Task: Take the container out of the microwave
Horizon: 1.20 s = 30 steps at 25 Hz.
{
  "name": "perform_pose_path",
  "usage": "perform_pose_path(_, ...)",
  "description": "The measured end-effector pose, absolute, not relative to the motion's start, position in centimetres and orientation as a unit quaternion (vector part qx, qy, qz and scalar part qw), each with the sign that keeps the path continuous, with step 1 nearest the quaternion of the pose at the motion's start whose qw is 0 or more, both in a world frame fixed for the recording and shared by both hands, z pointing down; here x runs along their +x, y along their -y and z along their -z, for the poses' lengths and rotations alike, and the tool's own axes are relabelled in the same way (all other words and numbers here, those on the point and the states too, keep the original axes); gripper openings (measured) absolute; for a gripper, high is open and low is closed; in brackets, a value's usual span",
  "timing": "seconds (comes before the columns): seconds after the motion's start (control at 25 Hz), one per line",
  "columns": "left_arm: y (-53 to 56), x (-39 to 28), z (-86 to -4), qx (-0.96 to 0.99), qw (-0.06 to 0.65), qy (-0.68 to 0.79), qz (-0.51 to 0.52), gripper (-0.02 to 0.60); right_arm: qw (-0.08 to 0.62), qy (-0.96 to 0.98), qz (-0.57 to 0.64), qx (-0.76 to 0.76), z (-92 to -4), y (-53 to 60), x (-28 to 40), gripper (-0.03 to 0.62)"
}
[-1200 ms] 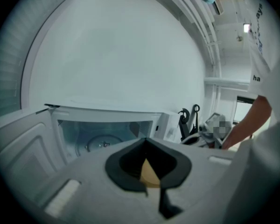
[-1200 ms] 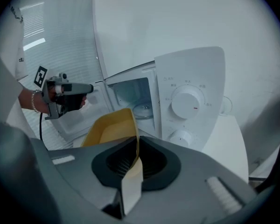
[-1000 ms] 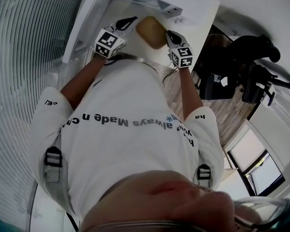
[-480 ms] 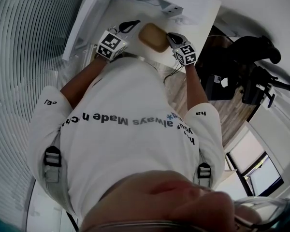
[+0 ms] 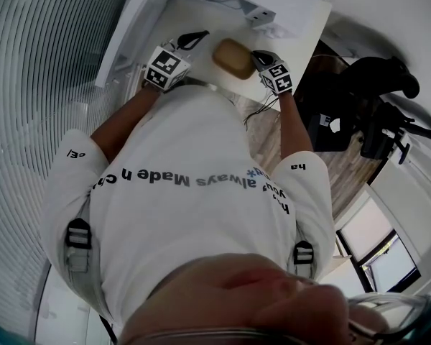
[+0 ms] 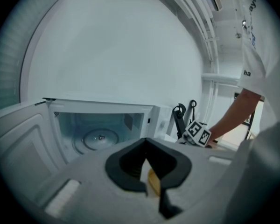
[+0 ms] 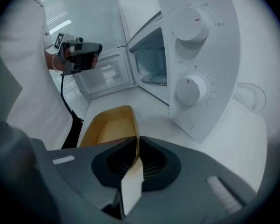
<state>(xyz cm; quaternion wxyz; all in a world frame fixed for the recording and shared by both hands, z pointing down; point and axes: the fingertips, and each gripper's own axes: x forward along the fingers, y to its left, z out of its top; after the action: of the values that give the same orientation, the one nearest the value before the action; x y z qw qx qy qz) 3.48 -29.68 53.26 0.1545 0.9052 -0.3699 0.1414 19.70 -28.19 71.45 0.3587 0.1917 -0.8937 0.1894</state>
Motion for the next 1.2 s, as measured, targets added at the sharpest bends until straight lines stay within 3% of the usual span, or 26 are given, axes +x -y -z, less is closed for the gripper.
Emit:
perform_pose_path(0.4, 29.4, 3.1, -53.4, 0.904, 0.154, 0.371, -0.144, 0.003, 0.404, 0.881, -0.153, 0.194, -73.3, 28.5, 20.0, 0.028)
perform_pose_path(0.52, 29.3, 3.1, -53.5, 0.904, 0.153, 0.370, -0.146, 0.003, 0.415, 0.874, -0.149, 0.202, -73.6, 28.9, 20.2, 0.099)
perform_pose_path(0.64, 29.2, 3.0, -53.5, 0.905, 0.154, 0.370, -0.147, 0.003, 0.410, 0.871, -0.146, 0.227, -72.8, 29.6, 20.8, 0.111)
perform_pose_path(0.88, 29.5, 3.1, -52.8, 0.907, 0.153, 0.369, -0.135, 0.003, 0.376, 0.869, -0.130, 0.293, -67.7, 30.3, 21.6, 0.074)
perform_pose_path(1.2, 29.7, 3.5, -50.6, 0.912, 0.156, 0.359, -0.122, 0.003, 0.254, 0.888, -0.136, 0.359, -57.2, 29.6, 18.3, 0.044)
